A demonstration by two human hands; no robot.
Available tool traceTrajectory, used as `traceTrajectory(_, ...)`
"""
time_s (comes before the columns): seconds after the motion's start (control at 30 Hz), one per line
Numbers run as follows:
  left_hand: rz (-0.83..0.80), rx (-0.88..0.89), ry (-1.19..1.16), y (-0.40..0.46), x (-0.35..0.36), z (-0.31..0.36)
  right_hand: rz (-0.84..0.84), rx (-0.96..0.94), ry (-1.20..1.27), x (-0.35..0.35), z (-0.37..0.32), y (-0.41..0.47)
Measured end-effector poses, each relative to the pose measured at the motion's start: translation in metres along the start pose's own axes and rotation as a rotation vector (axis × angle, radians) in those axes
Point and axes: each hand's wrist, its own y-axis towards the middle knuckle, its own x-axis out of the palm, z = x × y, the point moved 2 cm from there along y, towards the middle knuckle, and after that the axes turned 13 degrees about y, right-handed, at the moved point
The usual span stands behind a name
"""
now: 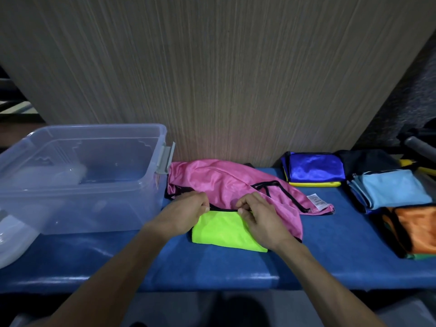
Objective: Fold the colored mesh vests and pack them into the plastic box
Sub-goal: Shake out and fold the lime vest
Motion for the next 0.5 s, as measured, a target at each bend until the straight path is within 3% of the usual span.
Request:
traceTrajectory(0.1,0.074,-0.014,-0.034,-0.002,0.001,0.0,0.072,0.006,-0.062,0.001,-0.002,-0.001)
traceTrajectory(0.27,0.07,-0.074,0.026,-0.003,0.007,0.001,0.219,0.095,-0.385,0.004,-0.01,-0.005)
traceTrajectory(0.5,0.058,-0.06,0.0,-0.003,0.002,0.004,0.259,0.053,-0.468,0.008,-0.014,-0.004)
